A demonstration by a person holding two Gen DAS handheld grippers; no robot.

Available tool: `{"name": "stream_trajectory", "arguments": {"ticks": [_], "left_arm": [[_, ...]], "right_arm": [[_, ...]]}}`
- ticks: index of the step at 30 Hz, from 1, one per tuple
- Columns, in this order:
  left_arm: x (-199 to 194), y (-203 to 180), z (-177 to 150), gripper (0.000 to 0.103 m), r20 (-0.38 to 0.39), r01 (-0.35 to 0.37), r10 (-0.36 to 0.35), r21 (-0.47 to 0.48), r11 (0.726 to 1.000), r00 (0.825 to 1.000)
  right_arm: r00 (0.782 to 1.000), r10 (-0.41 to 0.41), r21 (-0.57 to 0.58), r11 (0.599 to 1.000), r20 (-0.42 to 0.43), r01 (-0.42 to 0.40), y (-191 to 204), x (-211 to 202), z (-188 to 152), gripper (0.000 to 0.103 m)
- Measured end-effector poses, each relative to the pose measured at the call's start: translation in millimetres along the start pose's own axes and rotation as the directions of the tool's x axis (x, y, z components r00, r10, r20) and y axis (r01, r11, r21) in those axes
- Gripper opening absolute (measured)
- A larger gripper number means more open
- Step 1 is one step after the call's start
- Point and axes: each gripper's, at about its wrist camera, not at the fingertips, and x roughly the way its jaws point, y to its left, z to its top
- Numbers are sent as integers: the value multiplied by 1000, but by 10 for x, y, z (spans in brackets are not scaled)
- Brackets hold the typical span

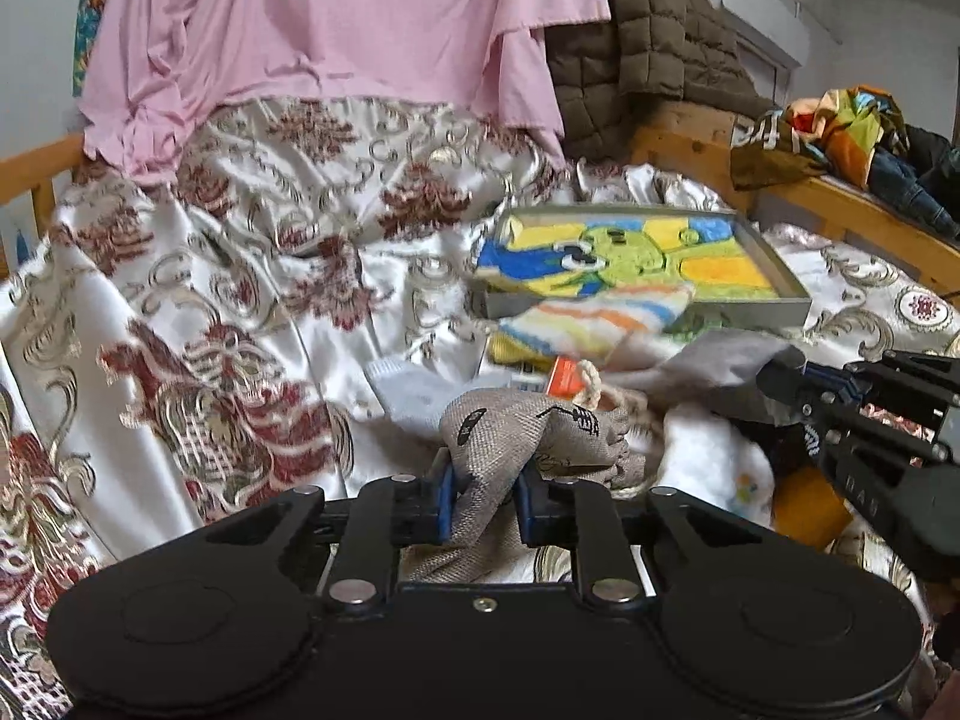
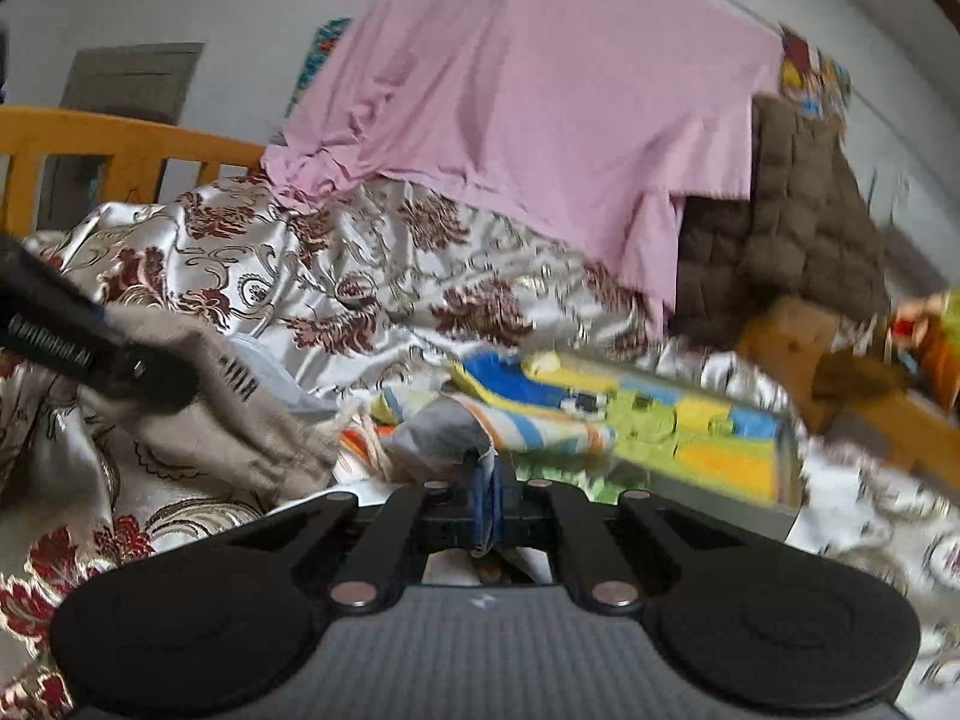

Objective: Organize soft objects
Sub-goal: 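Lift the beige pouch with the left tool while the right tool grasps a grey cloth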

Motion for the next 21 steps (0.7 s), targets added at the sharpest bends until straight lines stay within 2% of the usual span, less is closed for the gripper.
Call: {"name": "stream_trajectory", "arguments": {"ticks": [12, 21], "left_arm": [[-287, -250, 91, 18, 121, -49, 51, -17, 999, 991], [-450, -405, 359, 18, 179, -54, 65, -67, 996, 982]], "right_arm": [[991, -53, -76, 995, 126, 63, 51, -186, 89, 3], [978, -101, 10, 995, 182, 101, -263, -304, 215, 3]]}}
